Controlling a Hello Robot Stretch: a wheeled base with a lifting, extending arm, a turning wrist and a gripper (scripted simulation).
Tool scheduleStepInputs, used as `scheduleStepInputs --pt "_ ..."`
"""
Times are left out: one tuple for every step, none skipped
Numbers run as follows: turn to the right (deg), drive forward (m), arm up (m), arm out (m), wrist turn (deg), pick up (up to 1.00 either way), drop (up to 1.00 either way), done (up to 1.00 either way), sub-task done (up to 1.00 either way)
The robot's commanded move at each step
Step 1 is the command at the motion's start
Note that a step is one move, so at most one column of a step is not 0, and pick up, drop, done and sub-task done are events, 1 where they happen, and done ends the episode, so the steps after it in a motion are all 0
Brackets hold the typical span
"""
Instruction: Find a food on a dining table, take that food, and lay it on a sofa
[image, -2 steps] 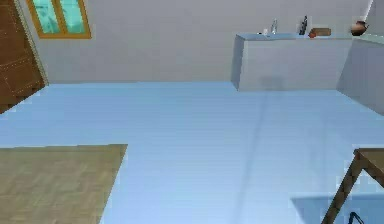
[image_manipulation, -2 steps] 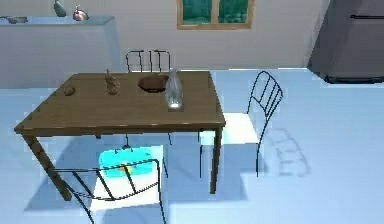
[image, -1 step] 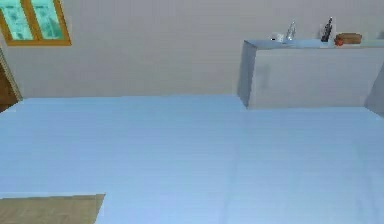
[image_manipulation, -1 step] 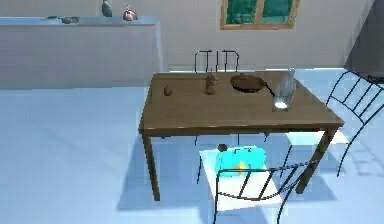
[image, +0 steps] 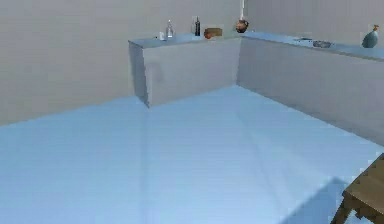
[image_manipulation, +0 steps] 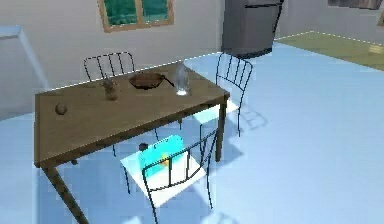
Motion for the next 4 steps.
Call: scheduleStepInputs --pt "0.0 0.35 0.0 0.0 0.0 0.0 0.0 0.0 0.0" --pt "-18.0 0.0 0.0 0.0 0.0 0.0 0.0 0.0 0.0" --pt "-3.0 0.0 0.0 0.0 0.0 0.0 0.0 0.0 0.0" --pt "45.0 0.0 0.0 0.0 0.0 0.0 0.0 0.0 0.0"
